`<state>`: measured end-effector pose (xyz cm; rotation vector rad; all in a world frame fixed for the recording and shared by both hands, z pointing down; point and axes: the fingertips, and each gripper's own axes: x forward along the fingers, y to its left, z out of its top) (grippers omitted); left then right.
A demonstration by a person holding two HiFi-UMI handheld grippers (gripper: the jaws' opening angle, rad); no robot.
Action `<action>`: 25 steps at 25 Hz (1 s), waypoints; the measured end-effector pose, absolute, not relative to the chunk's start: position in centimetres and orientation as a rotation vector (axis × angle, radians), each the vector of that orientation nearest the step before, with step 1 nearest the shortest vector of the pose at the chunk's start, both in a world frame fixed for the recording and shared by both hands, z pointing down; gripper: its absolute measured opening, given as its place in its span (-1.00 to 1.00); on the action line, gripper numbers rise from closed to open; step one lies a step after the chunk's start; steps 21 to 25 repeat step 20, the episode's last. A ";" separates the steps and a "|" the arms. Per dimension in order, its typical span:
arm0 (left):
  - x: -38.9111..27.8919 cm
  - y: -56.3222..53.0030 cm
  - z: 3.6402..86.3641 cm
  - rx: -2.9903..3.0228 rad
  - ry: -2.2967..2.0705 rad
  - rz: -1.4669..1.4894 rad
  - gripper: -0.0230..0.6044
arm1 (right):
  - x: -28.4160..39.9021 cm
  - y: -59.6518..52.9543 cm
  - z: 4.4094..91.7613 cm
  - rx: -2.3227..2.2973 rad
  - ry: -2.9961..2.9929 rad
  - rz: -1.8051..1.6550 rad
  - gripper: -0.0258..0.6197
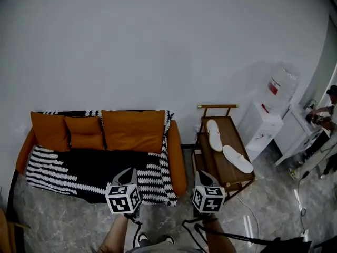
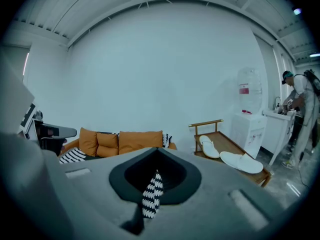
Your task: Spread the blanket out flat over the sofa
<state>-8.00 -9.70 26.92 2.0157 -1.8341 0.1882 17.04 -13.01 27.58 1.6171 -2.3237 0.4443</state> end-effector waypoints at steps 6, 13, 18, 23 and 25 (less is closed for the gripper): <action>-7.9 -9.9 27.6 2.014 -1.824 0.209 -0.91 | 17.1 -13.4 27.9 1.619 -2.319 0.455 -0.91; -8.2 -9.9 28.2 2.010 -1.810 0.222 -0.91 | 16.5 -13.5 27.8 1.614 -2.316 0.434 -0.91; -8.5 -9.4 28.9 2.021 -1.802 0.224 -0.91 | 16.0 -13.1 28.2 1.624 -2.317 0.417 -0.91; -7.7 -10.1 28.2 2.020 -1.797 0.233 -0.91 | 16.7 -13.9 27.4 1.624 -2.315 0.419 -0.91; -7.7 -10.1 28.2 2.020 -1.797 0.233 -0.91 | 16.7 -13.9 27.4 1.624 -2.315 0.419 -0.91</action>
